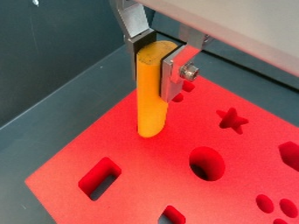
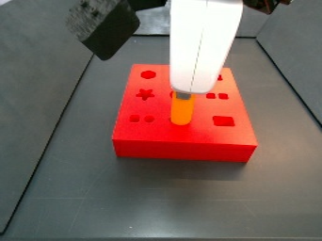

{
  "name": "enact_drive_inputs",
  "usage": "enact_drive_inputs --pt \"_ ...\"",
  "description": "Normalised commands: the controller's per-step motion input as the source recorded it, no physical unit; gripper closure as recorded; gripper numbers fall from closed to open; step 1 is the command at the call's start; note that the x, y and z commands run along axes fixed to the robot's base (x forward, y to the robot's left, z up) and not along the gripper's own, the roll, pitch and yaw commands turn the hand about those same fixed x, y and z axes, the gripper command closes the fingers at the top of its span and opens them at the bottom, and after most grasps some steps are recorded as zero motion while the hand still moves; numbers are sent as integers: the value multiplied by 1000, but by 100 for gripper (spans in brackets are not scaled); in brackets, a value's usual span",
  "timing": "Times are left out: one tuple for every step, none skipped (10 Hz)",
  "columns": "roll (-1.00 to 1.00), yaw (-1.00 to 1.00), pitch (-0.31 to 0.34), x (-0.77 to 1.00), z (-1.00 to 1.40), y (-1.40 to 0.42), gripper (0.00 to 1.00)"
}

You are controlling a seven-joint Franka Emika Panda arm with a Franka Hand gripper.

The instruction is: Insert the oval object.

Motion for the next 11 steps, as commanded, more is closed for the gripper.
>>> enact_drive_inputs --pt "-19 37 -99 0 -249 0 100" --pt "0 17 -76 0 -337 -54 100" --pt "0 3 -27 0 -503 -126 100" --pt "-24 63 -9 0 -497 -189 100" --pt "-9 66 -44 0 -434 -137 100" --pt "0 3 -63 0 -403 -9 100" --pt "0 0 -59 0 -420 -23 100" --pt "4 0 -63 0 -471 -31 100" --pt "24 0 -56 0 -397 -34 100" --pt "27 0 -17 0 -234 0 100" --pt "0 0 0 0 0 0 100"
